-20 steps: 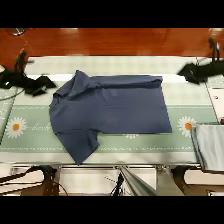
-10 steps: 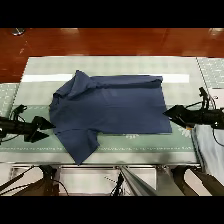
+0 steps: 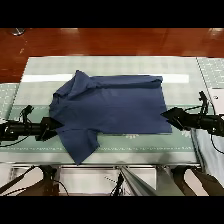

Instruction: Fold the shirts.

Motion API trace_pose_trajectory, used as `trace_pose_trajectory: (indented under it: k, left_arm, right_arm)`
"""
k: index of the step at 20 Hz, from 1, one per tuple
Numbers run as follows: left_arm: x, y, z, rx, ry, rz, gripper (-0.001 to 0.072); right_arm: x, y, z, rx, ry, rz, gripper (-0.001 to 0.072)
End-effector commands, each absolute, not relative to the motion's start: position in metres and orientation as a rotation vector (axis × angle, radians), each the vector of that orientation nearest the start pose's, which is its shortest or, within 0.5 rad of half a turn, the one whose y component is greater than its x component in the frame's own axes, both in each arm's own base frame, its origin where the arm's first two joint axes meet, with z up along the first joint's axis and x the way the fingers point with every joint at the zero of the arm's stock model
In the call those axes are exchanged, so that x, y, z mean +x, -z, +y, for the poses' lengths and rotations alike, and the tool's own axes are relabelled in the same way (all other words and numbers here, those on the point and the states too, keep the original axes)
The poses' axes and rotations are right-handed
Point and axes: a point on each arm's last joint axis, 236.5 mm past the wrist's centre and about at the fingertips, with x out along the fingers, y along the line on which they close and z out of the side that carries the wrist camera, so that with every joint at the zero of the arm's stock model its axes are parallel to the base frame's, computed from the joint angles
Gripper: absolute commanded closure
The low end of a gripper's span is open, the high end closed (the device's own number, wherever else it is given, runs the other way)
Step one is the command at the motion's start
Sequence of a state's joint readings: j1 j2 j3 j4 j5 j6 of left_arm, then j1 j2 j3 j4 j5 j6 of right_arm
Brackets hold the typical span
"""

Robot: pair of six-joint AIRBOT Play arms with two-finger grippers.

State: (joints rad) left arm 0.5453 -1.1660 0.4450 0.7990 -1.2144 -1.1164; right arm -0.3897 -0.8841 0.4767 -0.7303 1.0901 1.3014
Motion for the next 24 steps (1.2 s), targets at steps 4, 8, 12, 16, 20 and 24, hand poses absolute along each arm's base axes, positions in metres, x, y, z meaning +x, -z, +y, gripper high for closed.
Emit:
trace_pose_trajectory:
  k: [4,8,12,16,20,24]
  left_arm:
    - [0.242,0.098,-0.043,-0.892,0.212,1.383,0.0690]
    - [0.242,0.098,-0.043,-0.892,0.214,1.384,0.0690]
    - [0.242,0.098,-0.044,-0.893,0.214,1.384,0.0690]
    - [0.242,0.098,-0.044,-0.893,0.214,1.385,0.0690]
    - [0.242,0.098,-0.043,-0.895,0.211,1.384,0.0690]
    - [0.243,0.097,-0.044,-0.899,0.212,1.380,0.0691]
  right_arm:
    - [0.250,0.059,-0.042,0.898,0.218,1.162,0.0089]
    - [0.200,0.082,-0.047,0.821,0.267,1.357,0.0089]
    - [0.202,0.093,-0.020,0.934,0.193,1.384,0.0089]
    - [0.225,0.099,0.017,0.979,0.053,1.399,0.0089]
    - [0.259,0.105,0.045,0.993,-0.014,1.381,0.0089]
    - [0.277,0.099,0.081,0.886,-0.172,1.432,0.0692]
